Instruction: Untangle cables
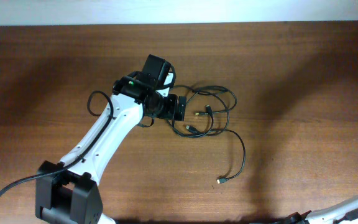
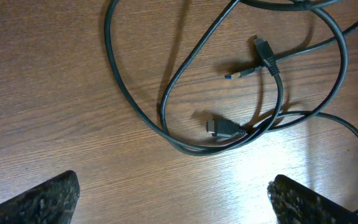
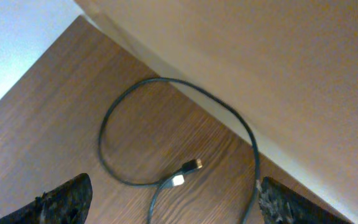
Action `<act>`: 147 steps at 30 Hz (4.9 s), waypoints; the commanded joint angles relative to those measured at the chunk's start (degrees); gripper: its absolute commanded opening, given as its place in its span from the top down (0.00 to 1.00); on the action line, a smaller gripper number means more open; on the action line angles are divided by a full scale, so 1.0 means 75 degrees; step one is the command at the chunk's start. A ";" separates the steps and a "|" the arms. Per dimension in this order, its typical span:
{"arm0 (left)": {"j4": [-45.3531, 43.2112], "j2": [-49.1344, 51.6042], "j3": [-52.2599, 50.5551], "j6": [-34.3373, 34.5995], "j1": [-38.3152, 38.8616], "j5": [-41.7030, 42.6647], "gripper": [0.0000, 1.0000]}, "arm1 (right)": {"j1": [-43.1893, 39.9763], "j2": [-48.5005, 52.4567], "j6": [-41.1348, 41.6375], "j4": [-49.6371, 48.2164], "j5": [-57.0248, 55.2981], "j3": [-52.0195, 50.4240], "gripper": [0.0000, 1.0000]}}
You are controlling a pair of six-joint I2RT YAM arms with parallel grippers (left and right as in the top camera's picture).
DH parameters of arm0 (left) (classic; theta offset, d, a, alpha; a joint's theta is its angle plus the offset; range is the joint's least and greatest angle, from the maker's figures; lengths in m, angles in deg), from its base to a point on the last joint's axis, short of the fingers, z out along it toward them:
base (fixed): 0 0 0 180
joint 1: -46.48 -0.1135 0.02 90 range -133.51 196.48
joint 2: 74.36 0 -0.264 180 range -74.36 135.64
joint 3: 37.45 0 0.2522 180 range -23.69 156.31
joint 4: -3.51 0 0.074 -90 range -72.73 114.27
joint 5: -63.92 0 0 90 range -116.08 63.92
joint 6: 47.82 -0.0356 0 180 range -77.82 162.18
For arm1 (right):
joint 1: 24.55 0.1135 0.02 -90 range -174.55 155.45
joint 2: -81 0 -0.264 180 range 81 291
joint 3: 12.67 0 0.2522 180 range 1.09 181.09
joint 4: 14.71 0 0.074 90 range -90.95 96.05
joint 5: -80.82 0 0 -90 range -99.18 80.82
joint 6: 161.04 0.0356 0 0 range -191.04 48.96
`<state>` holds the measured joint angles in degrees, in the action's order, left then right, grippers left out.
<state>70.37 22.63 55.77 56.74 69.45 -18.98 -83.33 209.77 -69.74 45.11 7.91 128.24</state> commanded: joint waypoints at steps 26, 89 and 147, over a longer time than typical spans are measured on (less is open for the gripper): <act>-0.0012 -0.0064 -0.0009 0.0079 0.0003 0.0000 0.01 | 0.4447 -0.0006 -0.1833 0.2964 0.1346 -0.0070 0.04; -0.0012 -0.0064 -0.0009 0.0079 0.0003 0.0000 0.01 | 0.8894 0.0000 -0.6266 0.1836 0.1416 -0.2707 0.22; -0.0012 -0.0064 -0.0009 0.0079 0.0003 0.0000 0.01 | 0.8370 -0.4479 -0.5907 0.4202 0.1693 -0.1763 0.96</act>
<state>70.37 22.63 55.77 56.74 69.45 -18.98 -20.60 176.83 -114.48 75.80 20.25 114.15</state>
